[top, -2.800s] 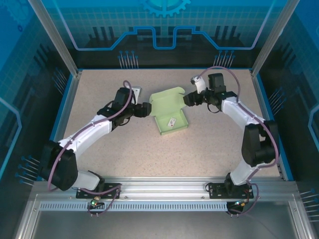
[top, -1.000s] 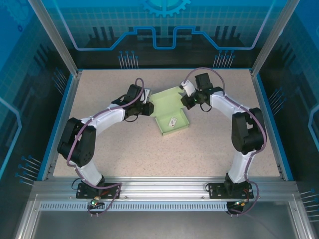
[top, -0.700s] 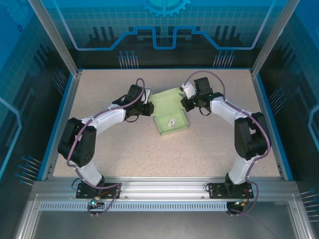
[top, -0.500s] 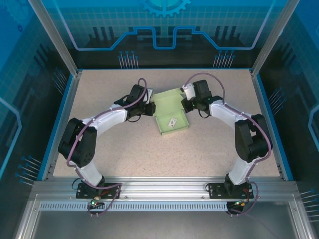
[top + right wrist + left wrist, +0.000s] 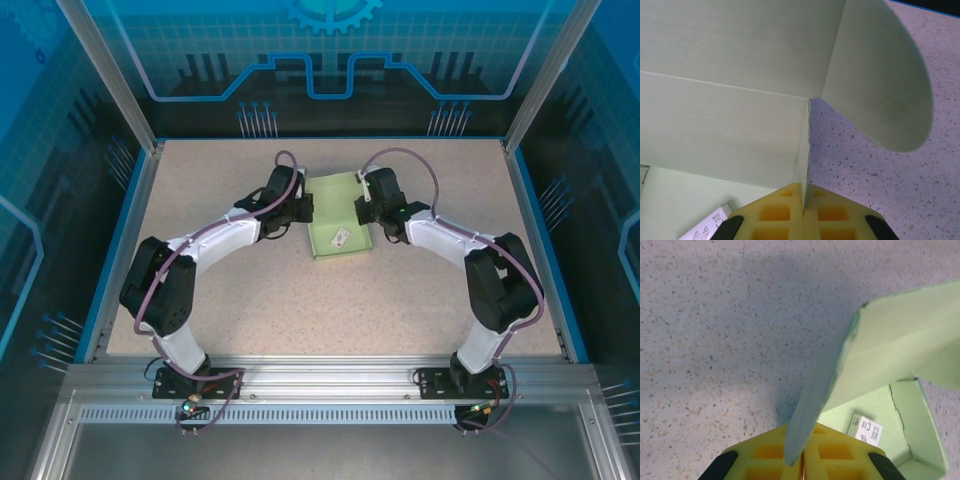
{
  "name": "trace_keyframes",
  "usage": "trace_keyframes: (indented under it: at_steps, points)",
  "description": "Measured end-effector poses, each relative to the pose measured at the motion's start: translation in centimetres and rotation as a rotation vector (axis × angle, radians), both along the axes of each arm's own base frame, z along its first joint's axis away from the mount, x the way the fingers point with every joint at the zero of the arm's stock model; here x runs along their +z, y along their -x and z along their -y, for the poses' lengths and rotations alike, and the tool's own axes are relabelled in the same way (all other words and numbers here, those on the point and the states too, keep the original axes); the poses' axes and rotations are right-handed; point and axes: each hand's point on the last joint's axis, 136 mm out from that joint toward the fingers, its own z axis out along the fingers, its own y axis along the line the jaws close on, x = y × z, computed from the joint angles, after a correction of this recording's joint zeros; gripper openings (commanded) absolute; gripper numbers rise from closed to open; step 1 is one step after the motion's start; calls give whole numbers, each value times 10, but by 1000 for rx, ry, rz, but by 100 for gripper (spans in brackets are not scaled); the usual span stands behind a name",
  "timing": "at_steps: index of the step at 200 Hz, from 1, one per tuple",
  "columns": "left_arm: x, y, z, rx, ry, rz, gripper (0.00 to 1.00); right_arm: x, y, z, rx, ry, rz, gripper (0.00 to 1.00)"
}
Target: Fold the paper box
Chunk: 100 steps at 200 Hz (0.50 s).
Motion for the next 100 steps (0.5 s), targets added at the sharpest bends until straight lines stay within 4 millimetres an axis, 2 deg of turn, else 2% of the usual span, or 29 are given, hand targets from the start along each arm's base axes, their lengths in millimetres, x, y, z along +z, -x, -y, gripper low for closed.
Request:
trace_keyframes:
  at_steps: [48,100]
  points:
    - [-3,-11,2,82,-45,54,8,2,-5,-1,-105,5,31,0]
    - [10,-19,5,148,-48,146,6,10,-14,-1,-163,-16,69,0]
